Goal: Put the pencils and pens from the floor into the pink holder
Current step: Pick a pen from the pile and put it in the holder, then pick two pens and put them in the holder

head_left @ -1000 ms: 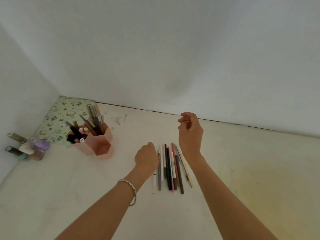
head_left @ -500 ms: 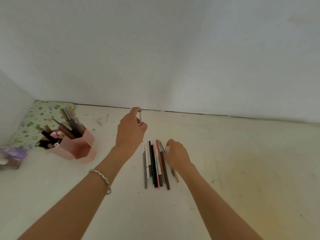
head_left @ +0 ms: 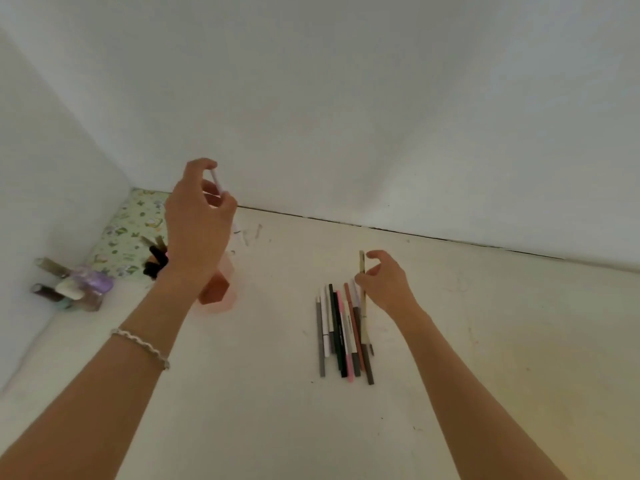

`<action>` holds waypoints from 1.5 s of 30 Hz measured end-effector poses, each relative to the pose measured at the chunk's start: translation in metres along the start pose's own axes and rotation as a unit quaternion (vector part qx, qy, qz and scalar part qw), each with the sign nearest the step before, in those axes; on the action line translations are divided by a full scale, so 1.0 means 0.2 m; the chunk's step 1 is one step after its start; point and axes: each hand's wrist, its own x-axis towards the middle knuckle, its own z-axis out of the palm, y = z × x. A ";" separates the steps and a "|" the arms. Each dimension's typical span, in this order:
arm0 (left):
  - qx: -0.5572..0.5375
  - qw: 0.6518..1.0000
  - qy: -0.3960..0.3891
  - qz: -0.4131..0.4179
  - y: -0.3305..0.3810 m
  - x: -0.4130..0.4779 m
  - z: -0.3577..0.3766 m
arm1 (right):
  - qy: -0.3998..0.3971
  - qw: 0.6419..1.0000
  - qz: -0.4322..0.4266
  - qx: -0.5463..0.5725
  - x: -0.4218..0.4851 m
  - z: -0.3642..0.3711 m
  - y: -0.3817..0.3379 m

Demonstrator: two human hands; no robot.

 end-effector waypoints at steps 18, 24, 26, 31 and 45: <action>0.238 0.969 0.037 0.057 -0.23 0.11 -0.29 | 0.097 0.914 -0.322 0.227 -0.18 0.60 -0.71; 0.180 0.982 0.010 0.049 -0.17 0.07 -0.28 | 0.006 0.935 -0.353 0.017 -0.16 0.81 -0.63; 0.173 0.983 0.009 0.057 -0.15 0.03 -0.26 | 0.013 0.919 -0.392 -0.025 -0.17 0.82 -0.59; 0.111 0.991 -0.011 0.072 -0.06 -0.13 -0.06 | 0.145 0.922 -0.342 0.108 -0.13 0.61 -0.55; 0.196 0.900 -0.378 -0.090 -0.03 -0.71 0.60 | 0.237 0.947 -0.156 0.152 -0.08 -0.01 -0.05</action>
